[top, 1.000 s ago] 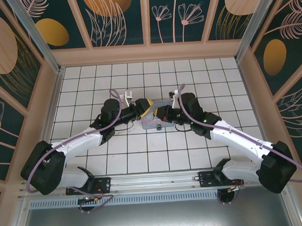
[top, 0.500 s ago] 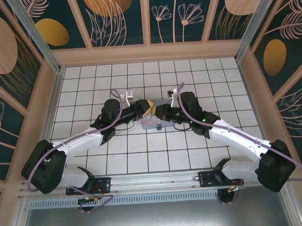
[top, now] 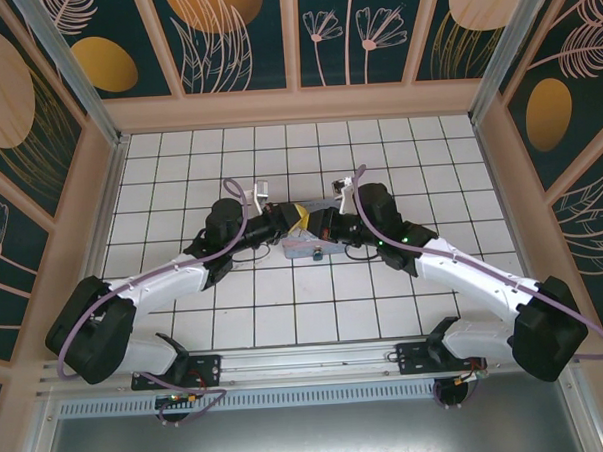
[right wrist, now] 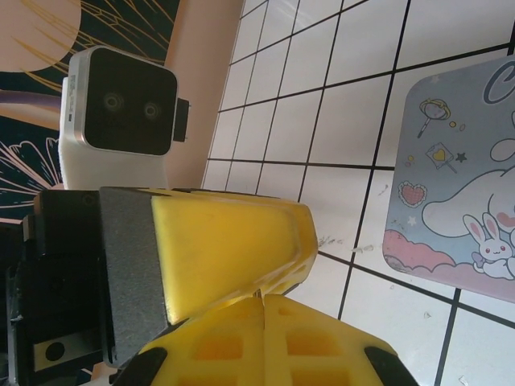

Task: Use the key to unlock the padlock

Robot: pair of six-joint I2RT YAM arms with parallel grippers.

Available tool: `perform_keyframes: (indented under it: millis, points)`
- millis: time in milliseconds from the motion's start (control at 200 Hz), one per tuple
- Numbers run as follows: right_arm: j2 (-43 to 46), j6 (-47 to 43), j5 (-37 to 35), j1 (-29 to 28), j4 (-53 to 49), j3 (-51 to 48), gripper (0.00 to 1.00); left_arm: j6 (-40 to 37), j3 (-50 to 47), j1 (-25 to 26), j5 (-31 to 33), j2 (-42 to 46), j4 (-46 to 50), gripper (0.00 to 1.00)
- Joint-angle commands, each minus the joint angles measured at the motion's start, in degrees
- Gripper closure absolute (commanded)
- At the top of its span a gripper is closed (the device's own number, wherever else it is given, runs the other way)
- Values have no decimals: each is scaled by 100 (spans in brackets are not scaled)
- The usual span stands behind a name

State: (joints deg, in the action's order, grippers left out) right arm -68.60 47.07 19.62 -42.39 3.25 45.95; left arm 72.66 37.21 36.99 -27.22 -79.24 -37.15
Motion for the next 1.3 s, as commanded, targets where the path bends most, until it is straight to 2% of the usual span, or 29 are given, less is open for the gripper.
perform_keyframes:
  millis: [0, 80, 160, 240, 320, 420, 435, 525, 550, 746, 1001, 1161, 1296]
  points:
    - [-65, 42, 80, 37, 216, 186, 100, -63, 170, 43, -85, -63, -208, 89]
    - [-66, 7, 78, 62, 175, 195, 100, -97, 219, 35, -77, -105, -158, 100]
    - [4, -42, 10, 178, 7, 224, 99, -253, 344, 32, 61, -101, 70, 100]
    - [207, -74, -71, 407, -182, 174, 68, -585, 568, 27, 298, -77, 551, 100]
    - [418, -110, -13, 706, -293, 125, 43, -1034, 912, 27, 607, -68, 1144, 100]
    - [564, -261, -191, 991, -600, 247, 5, -1508, 1343, 29, 958, -128, 1656, 100]
    - [562, -288, -240, 1026, -650, 274, 2, -1570, 1411, 32, 991, -158, 1713, 100]
    - [549, -436, -448, 1073, -773, 415, 1, -1822, 1803, 27, 1050, -345, 1968, 100]
    - [543, -486, -486, 1249, -745, 437, 1, -1887, 1899, 28, 1048, -404, 2018, 100]
    - [479, -500, -371, 1673, 78, 372, 1, -2231, 2518, 18, 1114, -687, 2096, 100]
    - [103, -12, 157, 2240, 1062, 164, 1, -2594, 2940, -53, 1089, -1059, 1787, 100]
    - [58, 234, 1018, 2374, 2592, -350, 1, -2530, 2948, -165, 898, -1247, 1233, 100]
    - [74, 326, 1482, 2384, 3635, -695, 14, -2405, 2889, -176, 743, -1295, 908, 100]
